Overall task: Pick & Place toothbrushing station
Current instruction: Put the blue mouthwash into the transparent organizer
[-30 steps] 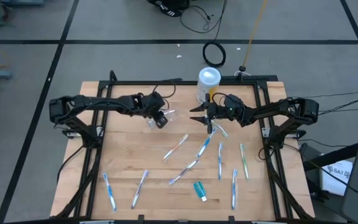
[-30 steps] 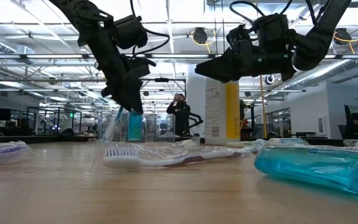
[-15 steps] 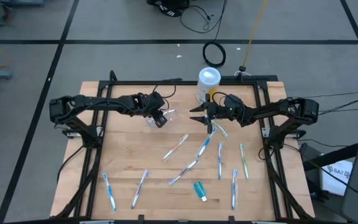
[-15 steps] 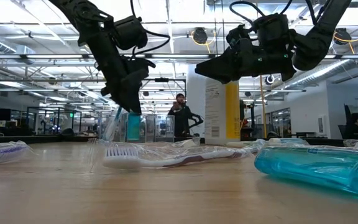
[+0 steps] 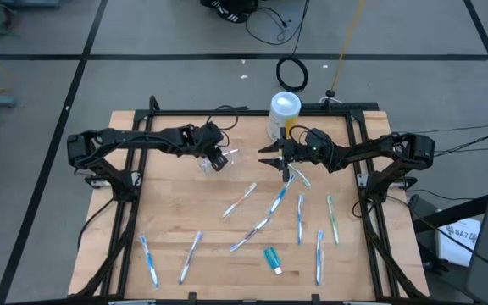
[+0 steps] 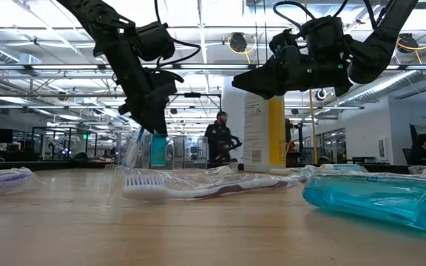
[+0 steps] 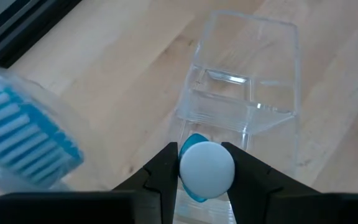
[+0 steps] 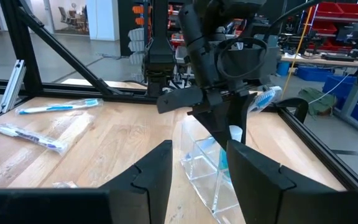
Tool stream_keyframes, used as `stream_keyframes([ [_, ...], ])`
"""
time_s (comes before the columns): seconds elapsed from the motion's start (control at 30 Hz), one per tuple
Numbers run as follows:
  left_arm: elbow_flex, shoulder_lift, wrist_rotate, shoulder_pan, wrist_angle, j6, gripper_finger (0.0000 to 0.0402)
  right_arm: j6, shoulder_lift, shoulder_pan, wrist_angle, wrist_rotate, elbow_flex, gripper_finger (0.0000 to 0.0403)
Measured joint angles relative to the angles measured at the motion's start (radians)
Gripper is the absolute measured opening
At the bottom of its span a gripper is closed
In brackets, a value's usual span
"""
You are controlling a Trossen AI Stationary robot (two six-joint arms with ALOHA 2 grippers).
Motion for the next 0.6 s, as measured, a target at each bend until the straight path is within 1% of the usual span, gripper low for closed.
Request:
stream_keyframes([
  [0.1, 0.000, 0.000, 0.000, 0.000, 0.000, 0.000, 0.0132, 0.000, 0.000, 0.000, 0.000, 0.000, 0.000, 0.0144],
  [0.27, 0.000, 0.000, -0.014, 0.000, 0.003, -0.001, 0.0179, 0.000, 0.000, 0.000, 0.000, 0.001, 0.000, 0.0144],
  [0.37, 0.000, 0.000, -0.027, 0.000, 0.003, -0.002, 0.0200, 0.000, 0.000, 0.000, 0.001, 0.002, 0.000, 0.0144],
  [0.47, 0.000, 0.000, -0.028, -0.001, 0.003, -0.003, 0.0210, 0.000, 0.000, 0.000, 0.001, 0.002, 0.000, 0.0144],
  [0.6, 0.000, 0.000, -0.028, -0.011, 0.006, -0.003, 0.0207, 0.000, 0.000, 0.000, 0.003, 0.002, 0.000, 0.0144],
])
